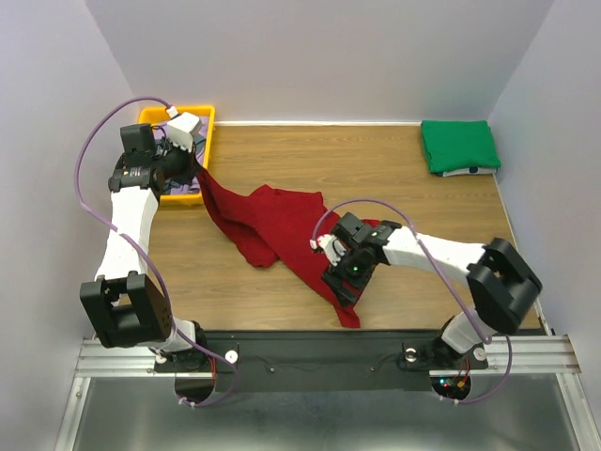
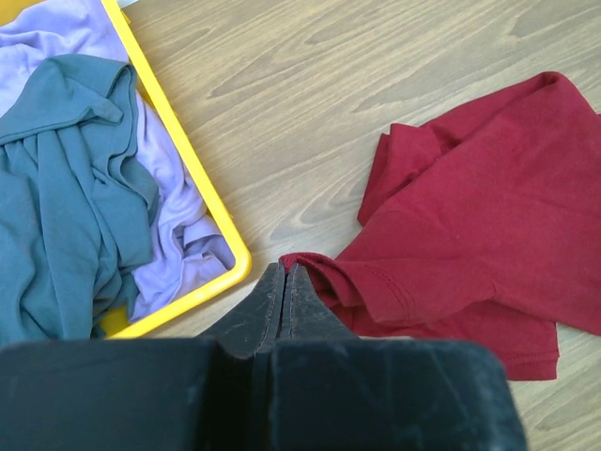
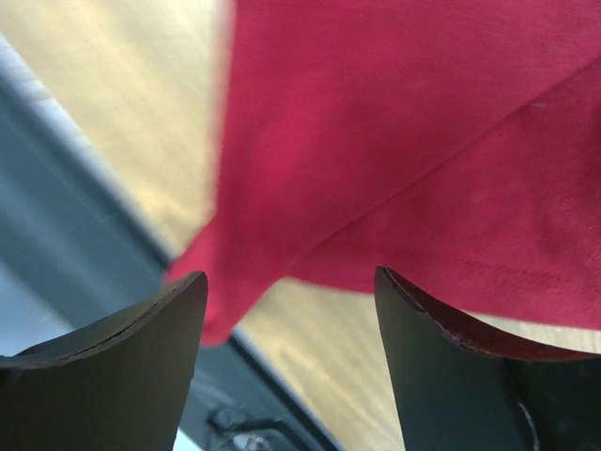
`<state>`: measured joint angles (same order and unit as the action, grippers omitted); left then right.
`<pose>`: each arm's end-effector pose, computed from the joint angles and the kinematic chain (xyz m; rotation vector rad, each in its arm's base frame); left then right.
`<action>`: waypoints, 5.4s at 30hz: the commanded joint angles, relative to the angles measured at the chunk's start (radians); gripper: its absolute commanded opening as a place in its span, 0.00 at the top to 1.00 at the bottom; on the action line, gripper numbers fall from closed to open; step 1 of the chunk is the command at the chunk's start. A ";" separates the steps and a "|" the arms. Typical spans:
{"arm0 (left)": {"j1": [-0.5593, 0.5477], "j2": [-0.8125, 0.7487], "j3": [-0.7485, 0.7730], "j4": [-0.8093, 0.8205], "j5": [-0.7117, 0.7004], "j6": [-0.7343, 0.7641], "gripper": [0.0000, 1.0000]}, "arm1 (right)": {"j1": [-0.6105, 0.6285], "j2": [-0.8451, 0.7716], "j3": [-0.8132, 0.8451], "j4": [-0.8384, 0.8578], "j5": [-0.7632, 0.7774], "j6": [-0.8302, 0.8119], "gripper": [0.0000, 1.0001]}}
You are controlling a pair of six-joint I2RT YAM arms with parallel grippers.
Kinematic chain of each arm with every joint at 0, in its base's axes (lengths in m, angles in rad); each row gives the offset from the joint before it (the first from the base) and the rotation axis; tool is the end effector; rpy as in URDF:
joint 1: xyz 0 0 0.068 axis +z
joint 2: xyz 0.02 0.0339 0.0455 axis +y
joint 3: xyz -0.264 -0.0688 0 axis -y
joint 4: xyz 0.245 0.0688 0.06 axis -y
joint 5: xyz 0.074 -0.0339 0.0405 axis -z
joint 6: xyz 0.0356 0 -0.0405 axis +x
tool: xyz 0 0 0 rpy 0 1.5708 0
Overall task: Fold and stack the t-shirts
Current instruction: Flatten the tshirt out
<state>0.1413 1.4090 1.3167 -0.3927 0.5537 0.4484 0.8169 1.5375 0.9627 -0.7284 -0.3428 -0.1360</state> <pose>0.3187 0.0264 0.3626 0.6302 1.8806 -0.1887 0.1815 0.2108 0.1908 -1.4106 2.5836 0.6124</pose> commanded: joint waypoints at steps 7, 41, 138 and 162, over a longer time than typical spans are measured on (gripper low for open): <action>-0.002 -0.013 0.004 0.035 0.031 -0.017 1.00 | -0.154 0.206 0.080 0.116 0.166 -0.033 0.28; -0.002 0.024 0.004 0.066 0.051 -0.060 1.00 | -0.516 -0.007 0.022 -0.032 -0.025 -0.370 0.41; -0.115 0.184 -0.097 0.508 -0.037 -0.054 1.00 | -0.708 0.162 0.281 0.626 0.234 -0.878 0.99; -0.181 0.225 -0.026 0.442 -0.129 -0.040 1.00 | -0.768 0.624 0.729 0.681 0.245 -0.887 1.00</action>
<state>-0.0273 1.7538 1.3327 0.0280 0.4282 0.3733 0.0719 2.1456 1.6527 -0.0971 -0.0689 -1.0019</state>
